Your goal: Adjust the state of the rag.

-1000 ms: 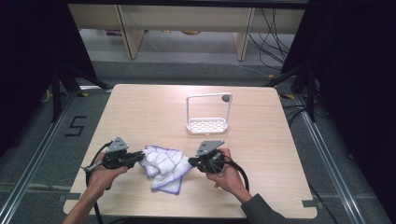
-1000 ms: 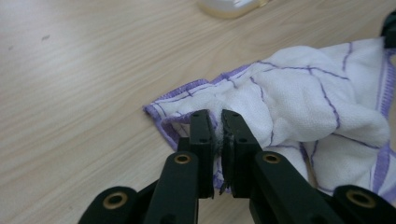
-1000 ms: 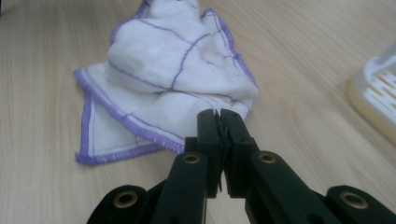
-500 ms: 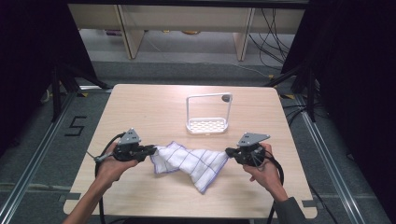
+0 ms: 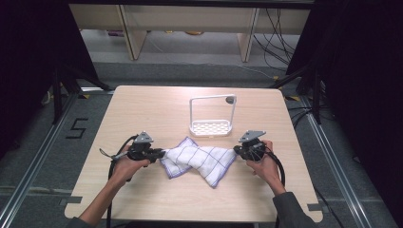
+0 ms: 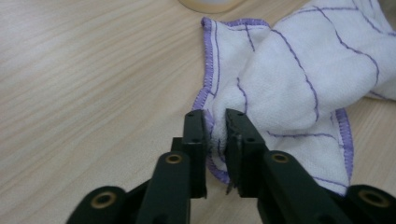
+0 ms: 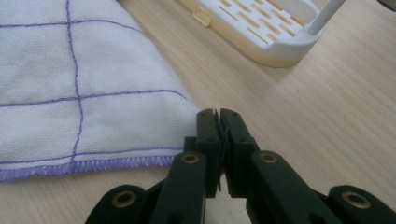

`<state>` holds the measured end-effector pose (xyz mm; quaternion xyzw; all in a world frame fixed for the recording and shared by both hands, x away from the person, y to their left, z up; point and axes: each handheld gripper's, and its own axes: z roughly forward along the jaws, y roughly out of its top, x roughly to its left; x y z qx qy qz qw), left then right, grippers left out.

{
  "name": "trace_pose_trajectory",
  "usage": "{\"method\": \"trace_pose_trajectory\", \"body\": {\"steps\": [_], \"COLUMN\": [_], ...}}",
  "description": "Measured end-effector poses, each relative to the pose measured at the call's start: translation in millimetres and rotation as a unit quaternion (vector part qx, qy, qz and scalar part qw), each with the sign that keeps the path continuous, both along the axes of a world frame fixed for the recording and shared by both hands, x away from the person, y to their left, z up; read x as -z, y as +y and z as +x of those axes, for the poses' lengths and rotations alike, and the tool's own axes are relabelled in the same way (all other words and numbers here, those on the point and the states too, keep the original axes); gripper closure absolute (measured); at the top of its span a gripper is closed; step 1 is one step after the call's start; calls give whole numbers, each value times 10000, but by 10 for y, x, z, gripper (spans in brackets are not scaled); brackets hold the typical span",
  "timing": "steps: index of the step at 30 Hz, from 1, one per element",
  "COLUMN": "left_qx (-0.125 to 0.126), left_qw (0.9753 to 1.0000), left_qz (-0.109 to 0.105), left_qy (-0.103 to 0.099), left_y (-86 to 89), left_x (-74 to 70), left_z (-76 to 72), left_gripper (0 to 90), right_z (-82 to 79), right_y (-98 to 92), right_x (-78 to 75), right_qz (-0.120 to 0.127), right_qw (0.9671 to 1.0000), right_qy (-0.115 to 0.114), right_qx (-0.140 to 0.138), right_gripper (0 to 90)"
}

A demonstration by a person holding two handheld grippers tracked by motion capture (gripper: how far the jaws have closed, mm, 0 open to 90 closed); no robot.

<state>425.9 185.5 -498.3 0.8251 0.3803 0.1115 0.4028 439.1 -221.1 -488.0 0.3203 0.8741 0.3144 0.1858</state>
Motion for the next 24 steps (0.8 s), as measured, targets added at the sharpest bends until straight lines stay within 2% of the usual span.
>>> {"method": "trace_pose_trajectory", "body": {"steps": [2, 3, 4, 5, 6, 7, 8, 9, 10, 11, 12, 13, 14, 15, 17, 18, 21, 22, 23, 24], "left_qx": [-120, -225, -277, -260, -242, -147, -20, 50, 144, 340, 429, 523, 523, 620, 650, 671, 679, 679, 679, 653], "left_qw": [9999, 9997, 9995, 9994, 9993, 9995, 9994, 9991, 9991, 9990, 9988, 9985, 9985, 9980, 9978, 9976, 9971, 9971, 9966, 9968], "left_qz": [-84, -123, -173, -223, -240, -202, -249, -343, -342, -216, -156, -142, -142, -26, 116, 178, 348, 348, 457, 439], "left_qy": [-8, -39, -23, -45, -130, -189, -230, -227, -208, -201, -189, -120, -120, -100, -92, -67, -49, -49, -86, -110], "left_y": [35, 43, 48, 52, 38, 22, -19, -74, -111, -150, -204, -303, -303, -332, -404, -429, -493, -493, -499, -514], "left_x": [-36, -65, -93, -135, -175, -209, -229, -224, -216, -197, -165, -85, -85, -53, 17, 45, 127, 127, 134, 139], "left_z": [-32, -72, -108, -163, -240, -314, -414, -496, -555, -617, -672, -736, -736, -741, -734, -722, -683, -683, -675, -676], "left_gripper": [647, 601, 541, 504, 502, 501, 503, 512, 512, 519, 527, 531, 532, 532, 530, 526, 513, 513, 513, 519], "right_z": [-6, -37, -79, -136, -204, -292, -366, -487, -563, -630, -786, -820, -820, -907, -938, -974, -979, -979, -977, -966], "right_y": [-13, -23, -29, -25, -30, -17, -7, 27, 55, 88, 188, 222, 222, 322, 375, 441, 589, 589, 611, 645], "right_x": [-35, -78, -124, -170, -229, -284, -324, -361, -379, -381, -355, -332, -332, -287, -255, -217, -109, -109, -89, -60], "right_qz": [-23, -31, 25, 112, 208, 354, 456, 649, 767, 863, 1081, 1056, 1056, 943, 919, 893, 701, 701, 675, 606], "right_qw": [9998, 9994, 9992, 9987, 9988, 9986, 9986, 9977, 9970, 9962, 9936, 9937, 9937, 9942, 9940, 9935, 9933, 9933, 9936, 9943], "right_qy": [90, 0, -90, -96, -147, -16, -70, -25, -19, 119, 307, 249, 249, 303, 326, 447, 532, 532, 519, 509], "right_qx": [190, 358, 394, 496, 426, 395, 241, 204, 80, 31, -96, -272, -272, -422, -498, -554, -752, -752, -740, -715], "right_gripper": [641, 601, 553, 527, 520, 507, 498, 498, 499, 499, 498, 499, 499, 499, 499, 499, 505, 505, 505, 505]}}
